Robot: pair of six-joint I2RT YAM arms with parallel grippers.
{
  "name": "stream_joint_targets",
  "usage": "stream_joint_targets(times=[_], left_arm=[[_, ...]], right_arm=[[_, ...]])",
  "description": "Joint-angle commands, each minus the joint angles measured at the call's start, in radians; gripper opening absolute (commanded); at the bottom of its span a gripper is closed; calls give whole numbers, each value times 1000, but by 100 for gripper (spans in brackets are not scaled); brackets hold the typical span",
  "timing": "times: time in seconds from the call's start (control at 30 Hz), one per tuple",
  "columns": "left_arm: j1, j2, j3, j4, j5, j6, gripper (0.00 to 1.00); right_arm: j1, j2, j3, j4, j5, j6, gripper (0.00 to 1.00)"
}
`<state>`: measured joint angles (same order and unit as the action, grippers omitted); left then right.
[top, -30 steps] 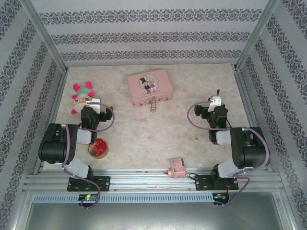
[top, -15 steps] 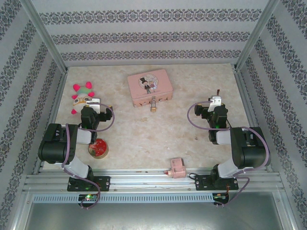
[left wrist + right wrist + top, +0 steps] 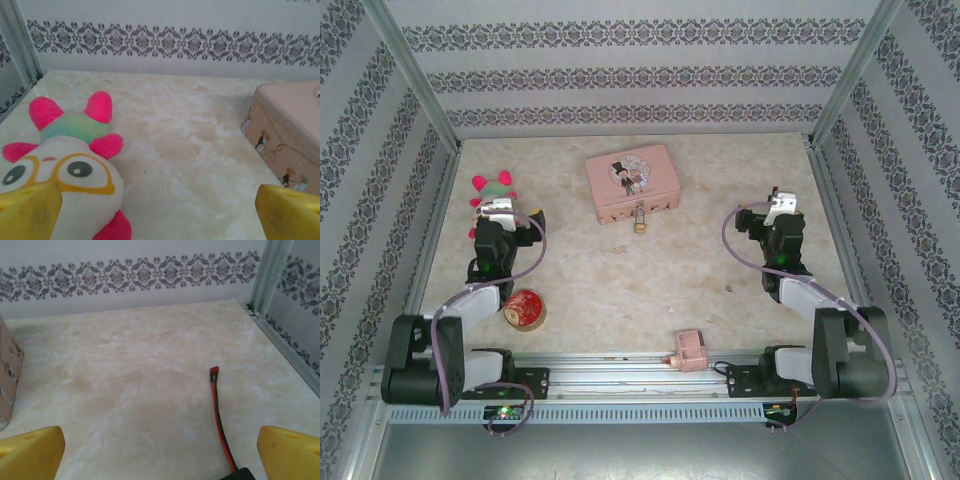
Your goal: Unlock the padlock with the key
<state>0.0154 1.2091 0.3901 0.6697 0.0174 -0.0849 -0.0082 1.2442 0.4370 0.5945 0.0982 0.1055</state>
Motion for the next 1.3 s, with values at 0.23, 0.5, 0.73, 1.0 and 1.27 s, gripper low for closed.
stream_joint_targets(times=[0.23,0.5,0.73,1.0,1.27], left_arm=[[-179,-326,0,-337,-85,-226,99],[-541,-316,31,-428,-364,-400,99],[-609,-160,101,-406,-418,-503,99],[-609,-150,116,-378,-437,-492,99],[-609,-161,114,-387,-430,-518,99]], right_arm=[[29,-155,223,-886,98,279,91],[140,-215,235,-1242,21,389,73],[256,-188,190,-1277,-50,497,59],[278,-82,167,-1234,-110,498,48],[278,6,166,-1175,-139,496,38]])
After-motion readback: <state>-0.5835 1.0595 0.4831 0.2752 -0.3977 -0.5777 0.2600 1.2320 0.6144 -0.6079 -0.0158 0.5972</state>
